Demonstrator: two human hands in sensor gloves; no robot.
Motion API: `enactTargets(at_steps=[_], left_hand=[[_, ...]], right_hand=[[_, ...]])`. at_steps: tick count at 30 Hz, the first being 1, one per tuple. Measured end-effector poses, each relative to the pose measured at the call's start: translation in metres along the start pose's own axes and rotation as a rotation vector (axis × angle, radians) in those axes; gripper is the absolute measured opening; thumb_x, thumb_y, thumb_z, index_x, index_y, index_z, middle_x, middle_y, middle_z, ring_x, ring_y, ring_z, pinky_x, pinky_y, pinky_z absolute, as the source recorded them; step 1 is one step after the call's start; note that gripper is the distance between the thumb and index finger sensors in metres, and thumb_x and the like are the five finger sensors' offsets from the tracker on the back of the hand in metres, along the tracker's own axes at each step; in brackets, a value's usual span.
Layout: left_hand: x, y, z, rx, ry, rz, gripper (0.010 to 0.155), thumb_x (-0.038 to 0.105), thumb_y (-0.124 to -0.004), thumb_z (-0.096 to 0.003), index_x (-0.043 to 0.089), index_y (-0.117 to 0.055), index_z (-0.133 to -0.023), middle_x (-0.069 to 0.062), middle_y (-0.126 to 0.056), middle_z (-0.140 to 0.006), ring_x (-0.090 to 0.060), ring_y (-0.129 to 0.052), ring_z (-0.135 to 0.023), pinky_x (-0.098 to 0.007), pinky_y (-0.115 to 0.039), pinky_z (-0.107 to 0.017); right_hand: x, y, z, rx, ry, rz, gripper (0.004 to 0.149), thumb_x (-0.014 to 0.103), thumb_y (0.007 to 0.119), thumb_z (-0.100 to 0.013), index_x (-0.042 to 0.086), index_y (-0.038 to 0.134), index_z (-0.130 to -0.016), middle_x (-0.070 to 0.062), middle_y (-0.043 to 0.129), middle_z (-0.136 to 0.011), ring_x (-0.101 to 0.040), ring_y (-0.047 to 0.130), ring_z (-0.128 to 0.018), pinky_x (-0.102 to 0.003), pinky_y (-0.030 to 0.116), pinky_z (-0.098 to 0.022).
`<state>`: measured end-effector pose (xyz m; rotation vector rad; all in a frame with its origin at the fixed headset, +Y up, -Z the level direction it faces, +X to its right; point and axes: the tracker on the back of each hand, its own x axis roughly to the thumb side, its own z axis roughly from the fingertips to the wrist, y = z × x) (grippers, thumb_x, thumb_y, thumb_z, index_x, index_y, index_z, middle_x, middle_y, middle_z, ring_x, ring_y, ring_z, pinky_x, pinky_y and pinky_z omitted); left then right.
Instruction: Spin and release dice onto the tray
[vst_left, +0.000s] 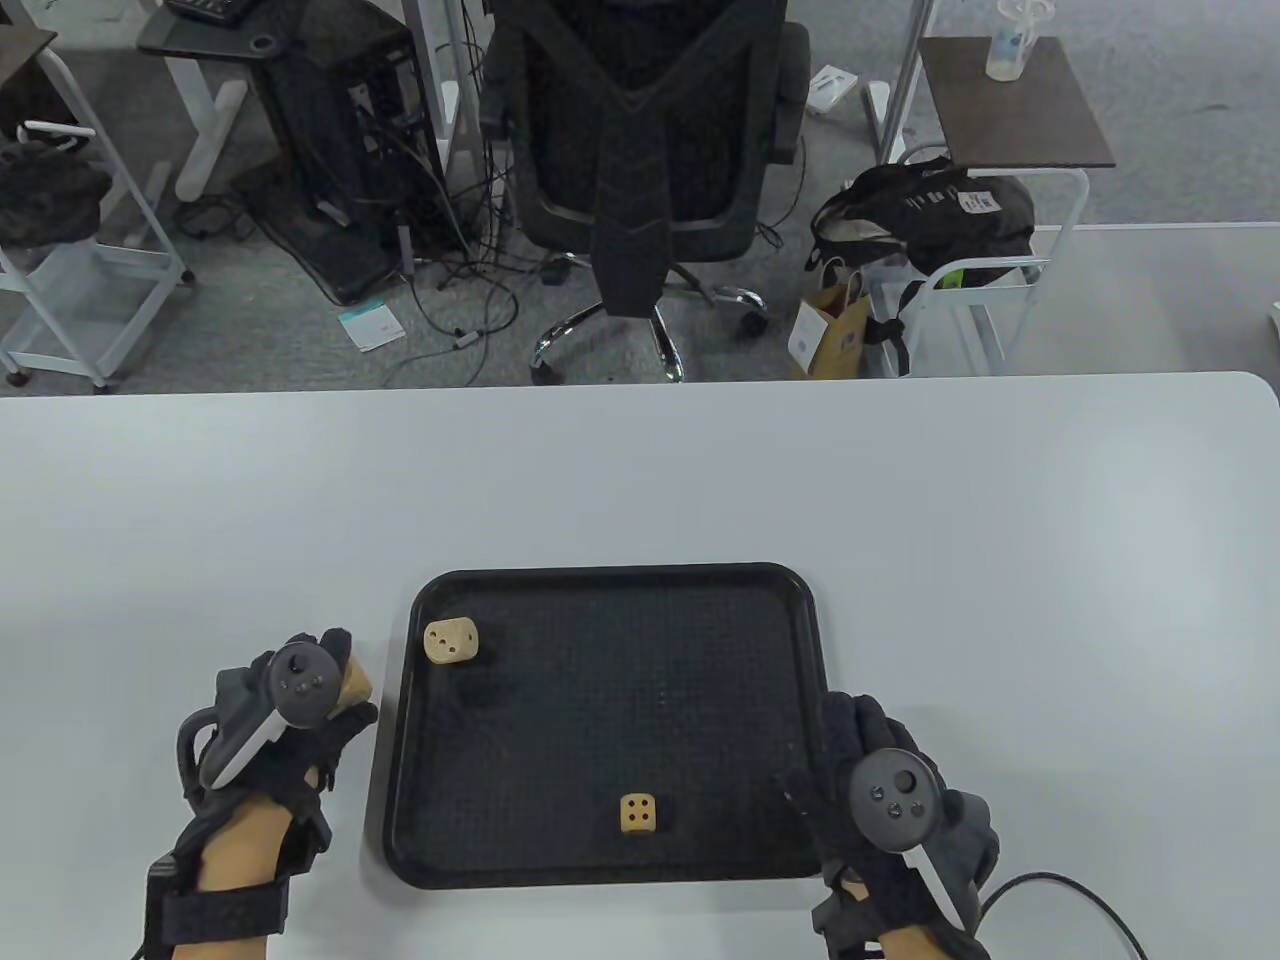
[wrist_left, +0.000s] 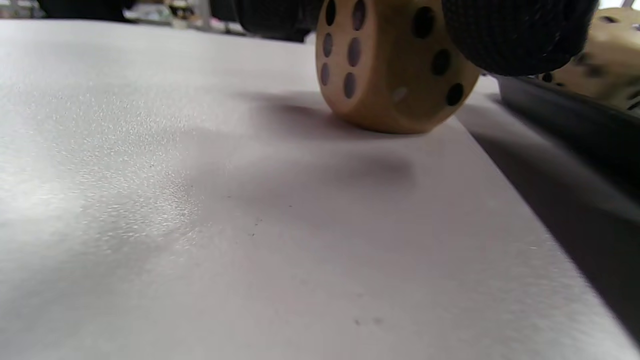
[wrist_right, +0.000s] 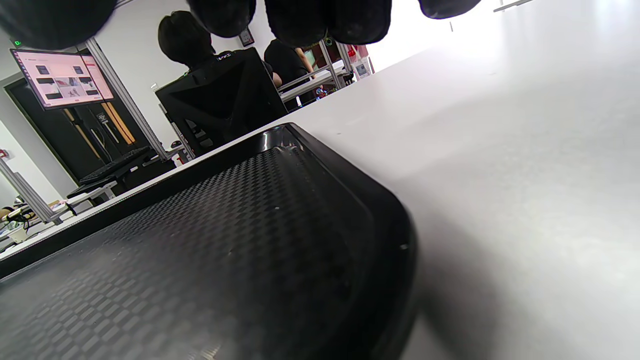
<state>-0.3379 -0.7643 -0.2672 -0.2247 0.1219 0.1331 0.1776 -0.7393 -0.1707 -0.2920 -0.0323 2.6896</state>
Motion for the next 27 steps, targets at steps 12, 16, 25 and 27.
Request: enactTargets(at_steps=[12,16,25,27], left_hand=[[-0.003,0.002,0.008,0.103,-0.01,0.037,0.076,0.056,-0.078,-0.0397,0.03,-0.049,-0.105,-0.013,-0.065,-0.104,-0.042,-0.077,-0.089,-0.066,-0.047,-0.077],[0.002,0.013,0.016,0.13,-0.056,0.079,0.076,0.055,-0.078,-0.04,0.029,-0.05,-0.105,-0.013,-0.065,-0.104,-0.042,-0.077,-0.09,-0.066,-0.047,-0.077],[0.068,0.035,0.049,0.099,-0.31,0.085,0.074,0.053,-0.079,-0.0413,0.029,-0.051,-0.105,-0.014,-0.063,-0.107,-0.042,-0.076,-0.093,-0.066,-0.048,-0.076],[0.087,0.035,0.057,0.039,-0.372,0.072,0.073,0.052,-0.079,-0.0416,0.029,-0.051,-0.106,-0.013,-0.062,-0.108,-0.043,-0.075,-0.094,-0.067,-0.047,-0.077]], right_hand=[[0.0,-0.001,0.001,-0.003,-0.003,-0.003,0.081,0.066,0.066,-0.034,0.038,0.043,-0.106,0.0,0.043,-0.115,-0.031,0.05,-0.106,-0.06,0.045,-0.077],[0.001,-0.001,0.0,-0.001,-0.007,-0.004,0.081,0.066,0.066,-0.034,0.038,0.043,-0.106,0.0,0.043,-0.115,-0.031,0.05,-0.106,-0.06,0.045,-0.077],[0.001,-0.001,0.001,-0.004,-0.013,-0.009,0.08,0.066,0.066,-0.034,0.038,0.043,-0.106,0.0,0.043,-0.115,-0.031,0.05,-0.105,-0.06,0.046,-0.077],[0.001,-0.001,0.001,-0.003,-0.015,-0.008,0.08,0.066,0.065,-0.034,0.038,0.043,-0.106,0.0,0.044,-0.114,-0.031,0.051,-0.105,-0.06,0.046,-0.077]])
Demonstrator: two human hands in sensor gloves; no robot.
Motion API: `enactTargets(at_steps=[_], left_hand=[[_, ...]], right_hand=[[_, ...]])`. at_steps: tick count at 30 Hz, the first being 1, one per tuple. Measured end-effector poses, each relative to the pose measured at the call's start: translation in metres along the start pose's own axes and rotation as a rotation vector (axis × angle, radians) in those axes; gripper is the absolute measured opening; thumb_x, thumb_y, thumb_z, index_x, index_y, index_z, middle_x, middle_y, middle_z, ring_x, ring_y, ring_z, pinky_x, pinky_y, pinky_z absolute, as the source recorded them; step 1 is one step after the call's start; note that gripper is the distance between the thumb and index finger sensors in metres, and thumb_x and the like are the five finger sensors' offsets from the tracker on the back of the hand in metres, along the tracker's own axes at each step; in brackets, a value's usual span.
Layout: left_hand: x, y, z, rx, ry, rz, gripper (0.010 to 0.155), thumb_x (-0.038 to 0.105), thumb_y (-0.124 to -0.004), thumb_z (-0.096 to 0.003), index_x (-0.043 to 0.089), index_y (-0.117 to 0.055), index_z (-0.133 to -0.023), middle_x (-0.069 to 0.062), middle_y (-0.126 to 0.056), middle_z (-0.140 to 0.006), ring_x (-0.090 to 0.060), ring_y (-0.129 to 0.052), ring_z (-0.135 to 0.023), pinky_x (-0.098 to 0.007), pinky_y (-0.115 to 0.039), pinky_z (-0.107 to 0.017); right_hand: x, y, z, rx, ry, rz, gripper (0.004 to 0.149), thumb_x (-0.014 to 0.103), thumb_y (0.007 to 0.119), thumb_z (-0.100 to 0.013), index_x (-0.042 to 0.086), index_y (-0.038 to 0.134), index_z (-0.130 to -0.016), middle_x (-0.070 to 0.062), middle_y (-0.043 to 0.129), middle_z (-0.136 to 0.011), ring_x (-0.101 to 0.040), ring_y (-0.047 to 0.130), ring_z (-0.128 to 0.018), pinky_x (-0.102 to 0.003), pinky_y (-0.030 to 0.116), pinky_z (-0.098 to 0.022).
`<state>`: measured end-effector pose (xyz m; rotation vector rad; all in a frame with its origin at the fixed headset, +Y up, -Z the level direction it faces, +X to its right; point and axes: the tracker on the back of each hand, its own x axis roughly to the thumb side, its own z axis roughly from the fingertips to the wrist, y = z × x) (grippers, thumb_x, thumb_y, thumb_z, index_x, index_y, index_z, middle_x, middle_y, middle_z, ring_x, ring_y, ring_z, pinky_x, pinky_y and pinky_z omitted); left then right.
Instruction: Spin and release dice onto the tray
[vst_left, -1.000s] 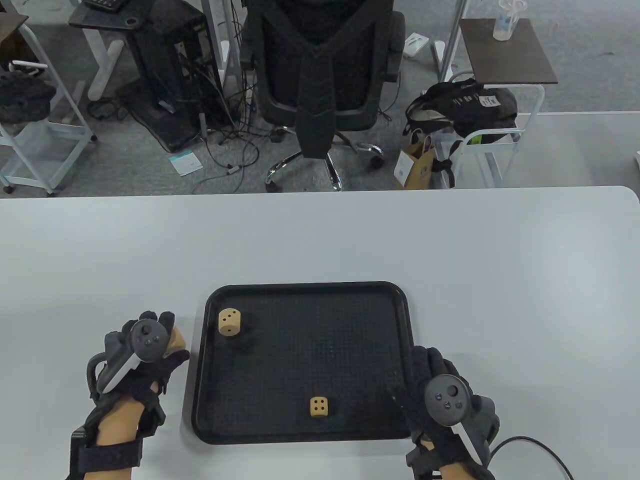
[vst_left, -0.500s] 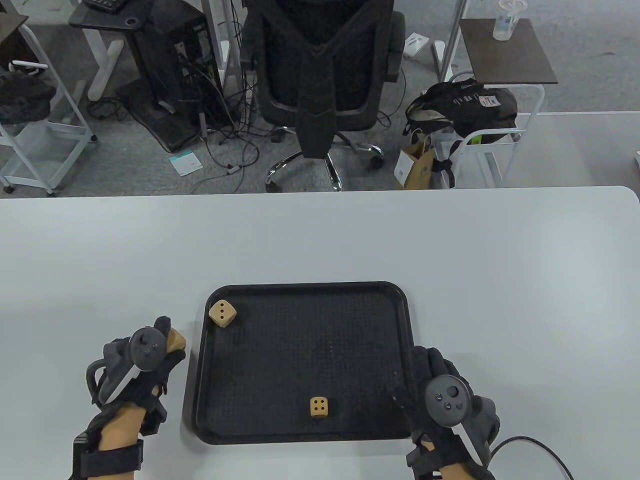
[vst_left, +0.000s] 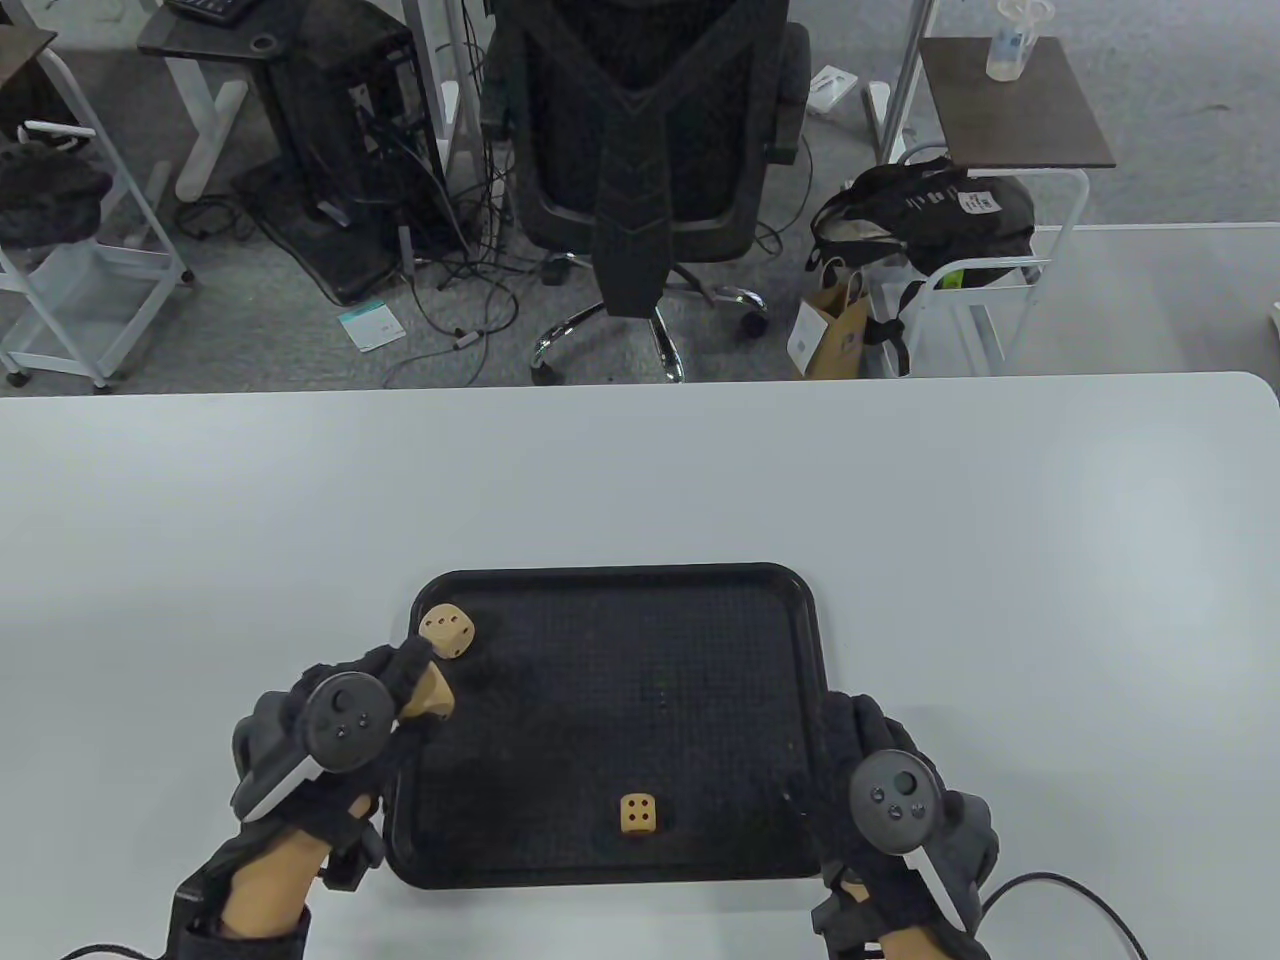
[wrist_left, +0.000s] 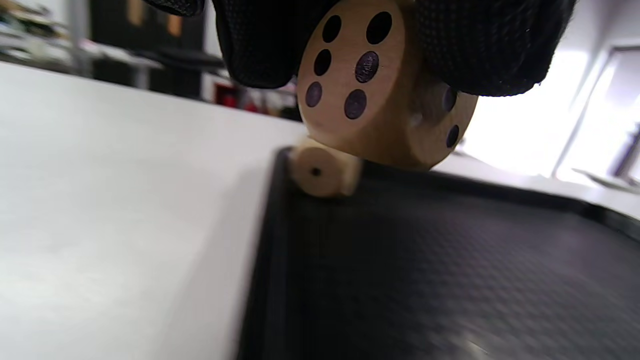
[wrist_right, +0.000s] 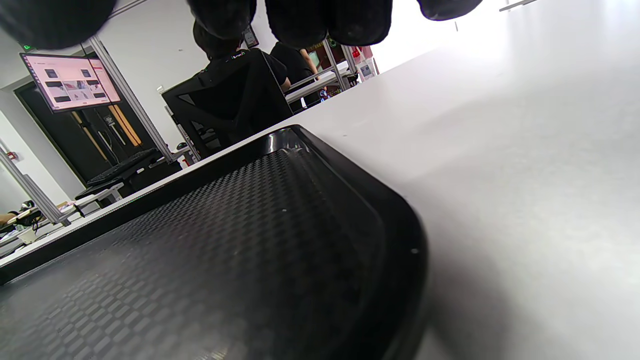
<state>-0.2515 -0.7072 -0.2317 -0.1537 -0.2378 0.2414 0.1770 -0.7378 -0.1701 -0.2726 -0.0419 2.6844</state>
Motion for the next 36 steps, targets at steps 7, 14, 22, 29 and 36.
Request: enactTargets(at_steps=[7,14,22,29,36], left_hand=[[0.067,-0.029,-0.006,-0.257,-0.177,-0.081,0.072,0.049,-0.081,-0.0417,0.029,-0.053,-0.105,-0.014,-0.061,-0.109,-0.043,-0.075,-0.095,-0.067,-0.046,-0.077],[0.102,-0.052,-0.014,-0.441,-0.218,-0.171,0.071,0.034,-0.088,-0.0421,0.03,-0.055,-0.105,-0.013,-0.056,-0.113,-0.042,-0.072,-0.099,-0.067,-0.045,-0.077],[0.094,-0.043,-0.02,-0.354,-0.099,-0.223,0.064,0.047,-0.059,-0.0457,0.027,-0.051,-0.105,-0.014,-0.085,-0.098,-0.04,-0.098,-0.078,-0.06,-0.067,-0.069],[0.073,-0.005,0.0,-0.101,-0.107,-0.189,0.06,0.044,-0.064,-0.0471,0.023,-0.058,-0.103,-0.006,-0.103,-0.069,-0.035,-0.107,-0.049,-0.057,-0.075,-0.059],[0.058,0.029,0.022,0.058,-0.104,-0.095,0.062,0.048,-0.065,-0.0468,0.026,-0.057,-0.105,-0.009,-0.09,-0.091,-0.038,-0.099,-0.073,-0.061,-0.065,-0.069]], right_hand=[[0.0,0.0,0.0,0.007,-0.003,-0.006,0.081,0.066,0.065,-0.034,0.037,0.043,-0.106,0.0,0.044,-0.114,-0.031,0.051,-0.105,-0.06,0.047,-0.077],[0.0,0.001,0.0,0.013,-0.013,-0.003,0.08,0.066,0.065,-0.034,0.037,0.044,-0.105,0.0,0.045,-0.114,-0.031,0.053,-0.105,-0.059,0.047,-0.076],[0.0,0.001,0.0,0.019,-0.017,-0.006,0.08,0.066,0.065,-0.034,0.037,0.045,-0.105,0.0,0.046,-0.114,-0.031,0.053,-0.104,-0.06,0.048,-0.076],[0.0,0.002,0.0,0.02,-0.017,-0.008,0.08,0.066,0.065,-0.034,0.037,0.046,-0.105,-0.001,0.047,-0.114,-0.031,0.054,-0.104,-0.06,0.048,-0.076],[0.0,0.001,0.0,0.011,-0.013,-0.007,0.08,0.066,0.065,-0.034,0.037,0.045,-0.105,0.0,0.046,-0.114,-0.031,0.054,-0.104,-0.06,0.048,-0.076]])
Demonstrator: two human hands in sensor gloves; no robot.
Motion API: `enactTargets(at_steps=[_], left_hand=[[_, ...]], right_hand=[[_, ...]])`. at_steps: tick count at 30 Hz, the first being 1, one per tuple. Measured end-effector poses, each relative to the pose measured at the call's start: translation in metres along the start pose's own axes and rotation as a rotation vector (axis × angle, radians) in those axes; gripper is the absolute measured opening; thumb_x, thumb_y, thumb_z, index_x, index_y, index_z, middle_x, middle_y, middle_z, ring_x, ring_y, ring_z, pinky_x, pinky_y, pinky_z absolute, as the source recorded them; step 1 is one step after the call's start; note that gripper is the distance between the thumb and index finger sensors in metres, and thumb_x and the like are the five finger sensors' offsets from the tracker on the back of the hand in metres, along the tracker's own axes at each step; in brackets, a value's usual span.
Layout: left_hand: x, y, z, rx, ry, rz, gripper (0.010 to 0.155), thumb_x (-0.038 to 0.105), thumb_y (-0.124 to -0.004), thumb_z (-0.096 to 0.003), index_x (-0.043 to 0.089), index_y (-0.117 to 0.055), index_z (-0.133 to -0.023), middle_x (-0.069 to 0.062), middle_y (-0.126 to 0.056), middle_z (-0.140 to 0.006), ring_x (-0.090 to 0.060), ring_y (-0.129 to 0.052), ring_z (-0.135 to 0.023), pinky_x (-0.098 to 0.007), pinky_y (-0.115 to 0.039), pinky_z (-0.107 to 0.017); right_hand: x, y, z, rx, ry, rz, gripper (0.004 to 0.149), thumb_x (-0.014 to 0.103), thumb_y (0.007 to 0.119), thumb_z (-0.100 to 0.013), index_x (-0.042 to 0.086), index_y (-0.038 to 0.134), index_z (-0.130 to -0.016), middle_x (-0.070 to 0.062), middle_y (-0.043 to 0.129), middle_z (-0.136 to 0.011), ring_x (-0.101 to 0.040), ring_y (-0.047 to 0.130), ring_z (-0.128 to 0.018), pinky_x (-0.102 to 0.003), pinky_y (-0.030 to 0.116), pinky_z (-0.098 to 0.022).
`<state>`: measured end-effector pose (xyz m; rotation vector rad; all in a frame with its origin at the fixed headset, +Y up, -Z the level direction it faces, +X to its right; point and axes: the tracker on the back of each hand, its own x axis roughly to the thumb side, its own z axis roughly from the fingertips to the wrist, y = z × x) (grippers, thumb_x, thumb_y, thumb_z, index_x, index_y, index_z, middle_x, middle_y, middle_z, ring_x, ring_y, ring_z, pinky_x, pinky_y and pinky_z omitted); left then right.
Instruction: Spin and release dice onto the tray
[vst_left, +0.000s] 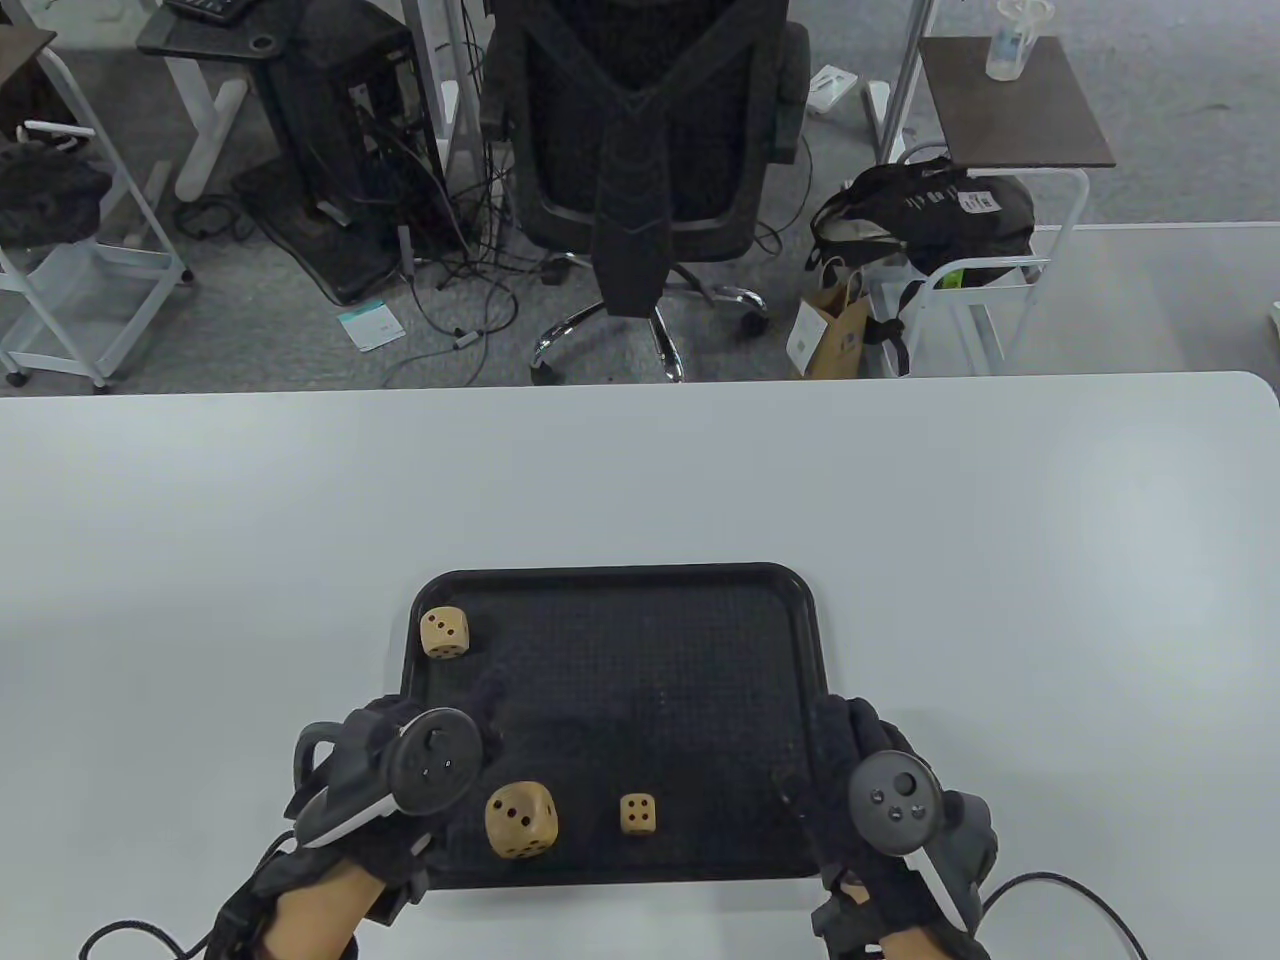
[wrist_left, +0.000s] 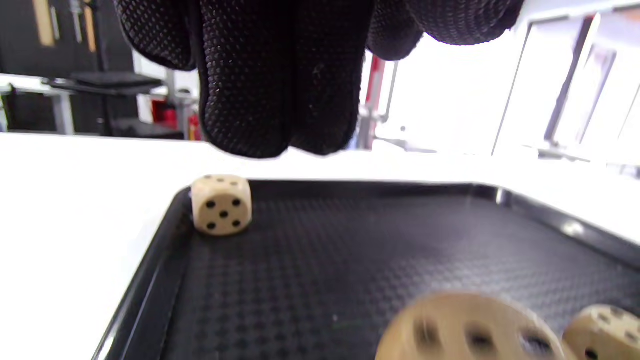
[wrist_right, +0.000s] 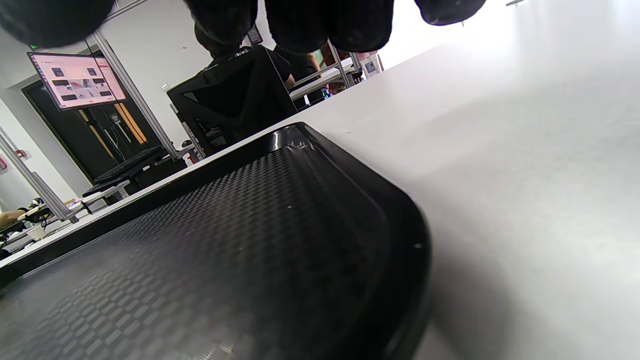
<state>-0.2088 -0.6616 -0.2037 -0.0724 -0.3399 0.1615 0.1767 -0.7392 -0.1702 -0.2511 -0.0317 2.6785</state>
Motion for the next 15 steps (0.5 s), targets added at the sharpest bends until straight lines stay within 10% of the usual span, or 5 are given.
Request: enactTargets(at_steps=[5,15], left_hand=[[-0.019,0.013,0.014,0.142,0.022,0.041,0.069,0.057,-0.066,-0.0447,0.032,-0.05,-0.107,-0.011,-0.061,-0.113,-0.046,-0.067,-0.102,-0.07,-0.039,-0.078],[-0.073,0.003,0.038,0.245,0.135,0.103,0.072,0.059,-0.066,-0.0442,0.033,-0.046,-0.108,-0.013,-0.046,-0.118,-0.05,-0.05,-0.108,-0.073,-0.025,-0.077]], right_hand=[[0.0,0.0,0.0,-0.001,0.0,0.003,0.08,0.066,0.065,-0.034,0.037,0.045,-0.105,0.0,0.046,-0.114,-0.031,0.053,-0.104,-0.06,0.048,-0.076],[0.0,0.001,0.0,-0.006,0.003,0.002,0.08,0.066,0.065,-0.034,0.037,0.044,-0.106,0.0,0.046,-0.114,-0.031,0.053,-0.105,-0.06,0.047,-0.076]])
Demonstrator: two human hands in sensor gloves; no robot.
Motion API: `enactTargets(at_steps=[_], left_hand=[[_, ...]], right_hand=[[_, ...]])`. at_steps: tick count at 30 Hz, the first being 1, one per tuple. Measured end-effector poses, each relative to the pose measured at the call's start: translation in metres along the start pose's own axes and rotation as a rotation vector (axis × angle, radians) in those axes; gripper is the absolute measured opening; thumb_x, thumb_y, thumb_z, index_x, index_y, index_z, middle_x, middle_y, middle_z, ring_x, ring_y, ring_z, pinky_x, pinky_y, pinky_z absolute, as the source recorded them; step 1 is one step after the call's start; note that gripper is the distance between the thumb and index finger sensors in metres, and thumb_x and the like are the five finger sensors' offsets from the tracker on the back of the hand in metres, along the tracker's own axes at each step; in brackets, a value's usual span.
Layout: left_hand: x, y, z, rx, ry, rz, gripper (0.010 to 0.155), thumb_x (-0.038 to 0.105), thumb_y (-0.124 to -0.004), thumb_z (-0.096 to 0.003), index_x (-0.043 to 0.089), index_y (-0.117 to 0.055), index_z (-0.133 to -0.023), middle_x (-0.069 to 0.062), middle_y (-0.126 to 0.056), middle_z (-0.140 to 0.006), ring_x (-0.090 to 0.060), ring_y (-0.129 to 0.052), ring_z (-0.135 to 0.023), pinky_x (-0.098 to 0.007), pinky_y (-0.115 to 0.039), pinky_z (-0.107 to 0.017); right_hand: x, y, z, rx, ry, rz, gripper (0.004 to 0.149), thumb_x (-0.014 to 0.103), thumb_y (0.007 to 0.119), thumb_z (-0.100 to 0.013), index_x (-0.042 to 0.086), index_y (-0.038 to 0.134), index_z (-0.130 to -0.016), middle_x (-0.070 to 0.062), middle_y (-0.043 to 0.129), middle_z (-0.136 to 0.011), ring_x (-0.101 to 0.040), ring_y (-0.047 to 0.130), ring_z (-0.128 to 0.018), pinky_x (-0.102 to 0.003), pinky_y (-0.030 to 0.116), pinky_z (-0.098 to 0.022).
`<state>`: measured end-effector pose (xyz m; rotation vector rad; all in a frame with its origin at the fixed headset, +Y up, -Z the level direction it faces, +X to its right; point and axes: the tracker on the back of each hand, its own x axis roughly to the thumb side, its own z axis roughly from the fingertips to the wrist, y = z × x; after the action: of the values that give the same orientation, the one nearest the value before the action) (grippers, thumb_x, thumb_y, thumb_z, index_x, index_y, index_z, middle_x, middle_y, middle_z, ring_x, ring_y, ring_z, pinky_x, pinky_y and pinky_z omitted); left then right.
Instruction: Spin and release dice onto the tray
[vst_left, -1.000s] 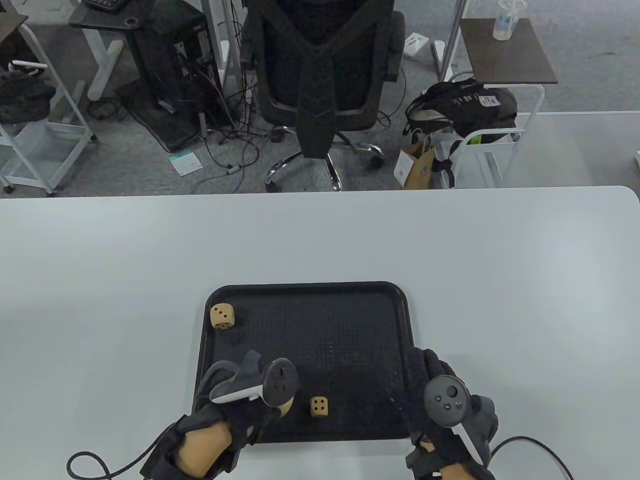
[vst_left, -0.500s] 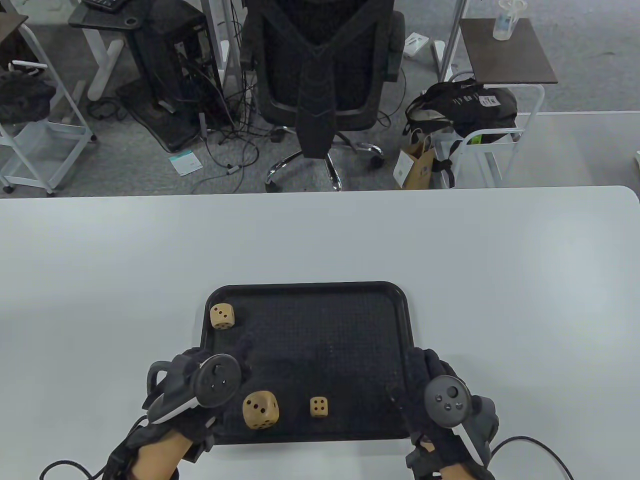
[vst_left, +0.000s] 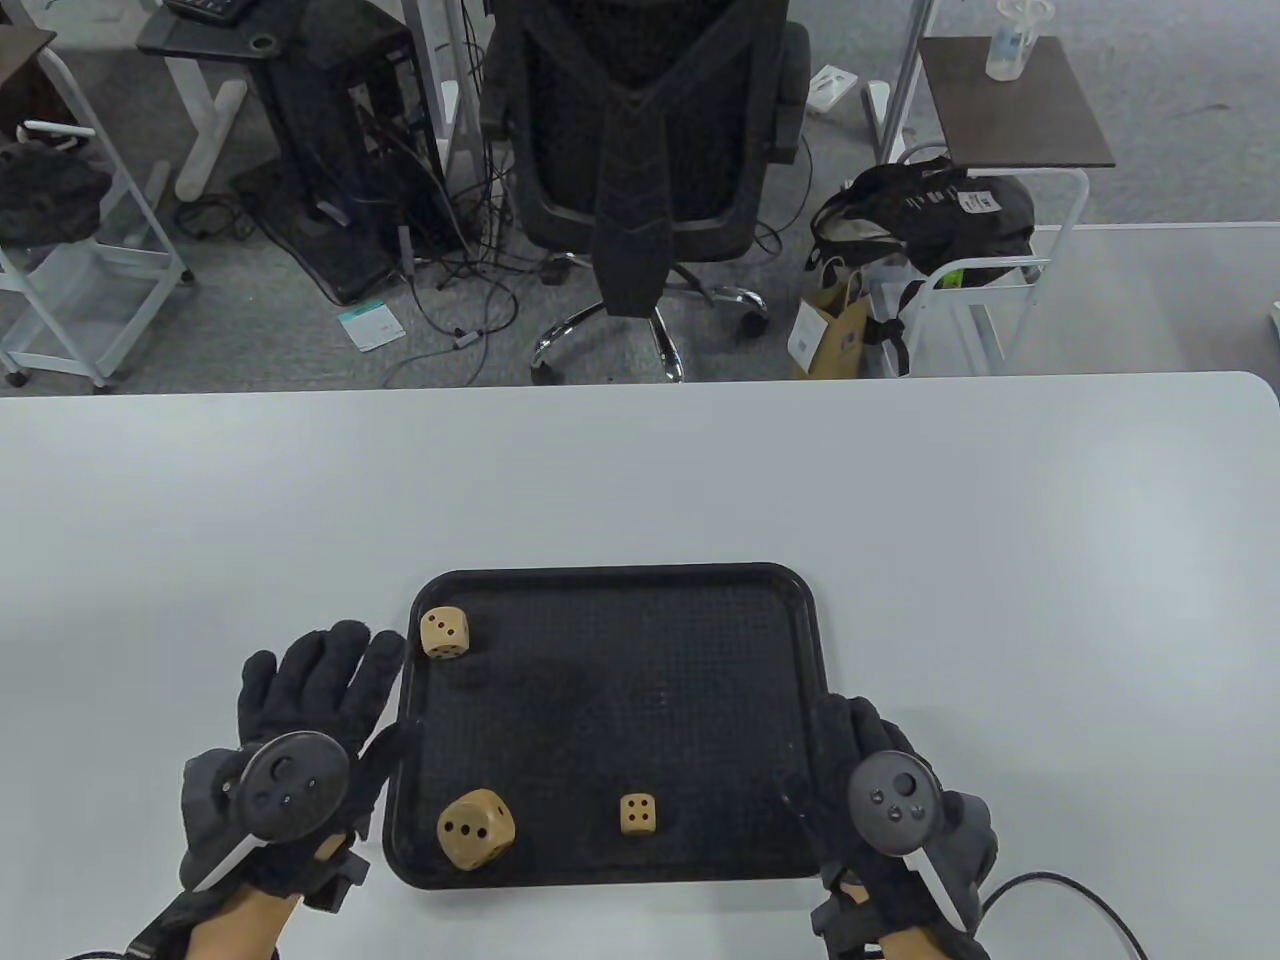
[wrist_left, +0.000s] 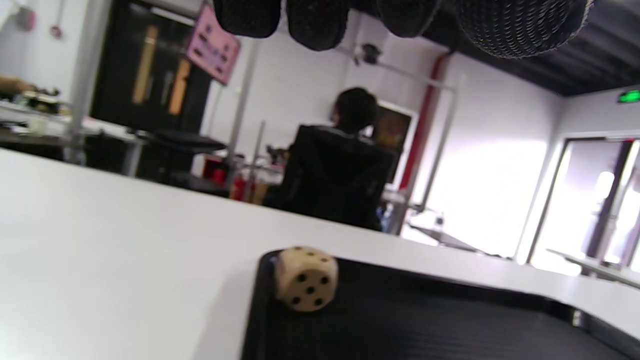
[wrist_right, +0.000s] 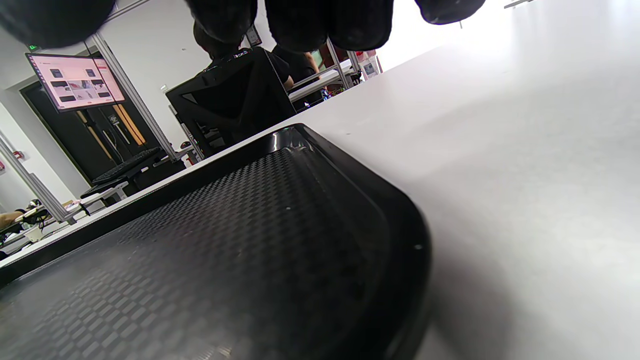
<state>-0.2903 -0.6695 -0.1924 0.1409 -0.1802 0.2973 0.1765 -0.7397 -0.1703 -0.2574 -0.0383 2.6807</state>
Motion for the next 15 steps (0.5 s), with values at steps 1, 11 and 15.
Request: enactTargets(at_steps=[1,11,15], left_hand=[[-0.007,-0.003,0.002,-0.013,0.013,0.001,0.073,0.06,-0.066,-0.0442,0.032,-0.046,-0.109,-0.013,-0.045,-0.118,-0.05,-0.05,-0.108,-0.073,-0.025,-0.077],[-0.04,-0.03,0.009,-0.066,0.093,0.018,0.072,0.059,-0.065,-0.0438,0.032,-0.046,-0.108,-0.013,-0.045,-0.118,-0.05,-0.05,-0.108,-0.073,-0.024,-0.077],[-0.045,-0.04,0.009,-0.078,0.102,0.02,0.073,0.06,-0.065,-0.0437,0.032,-0.045,-0.108,-0.013,-0.046,-0.117,-0.05,-0.05,-0.108,-0.073,-0.025,-0.077]], right_hand=[[0.0,0.0,0.0,0.001,0.001,0.001,0.08,0.066,0.065,-0.034,0.037,0.044,-0.106,0.0,0.046,-0.114,-0.031,0.053,-0.105,-0.06,0.047,-0.076],[0.0,0.001,0.0,0.012,0.008,0.016,0.08,0.065,0.065,-0.034,0.037,0.044,-0.106,0.0,0.045,-0.114,-0.031,0.052,-0.105,-0.06,0.046,-0.077],[0.0,0.002,-0.001,0.016,0.017,0.022,0.08,0.065,0.065,-0.034,0.037,0.044,-0.106,0.0,0.045,-0.114,-0.031,0.052,-0.105,-0.06,0.046,-0.077]])
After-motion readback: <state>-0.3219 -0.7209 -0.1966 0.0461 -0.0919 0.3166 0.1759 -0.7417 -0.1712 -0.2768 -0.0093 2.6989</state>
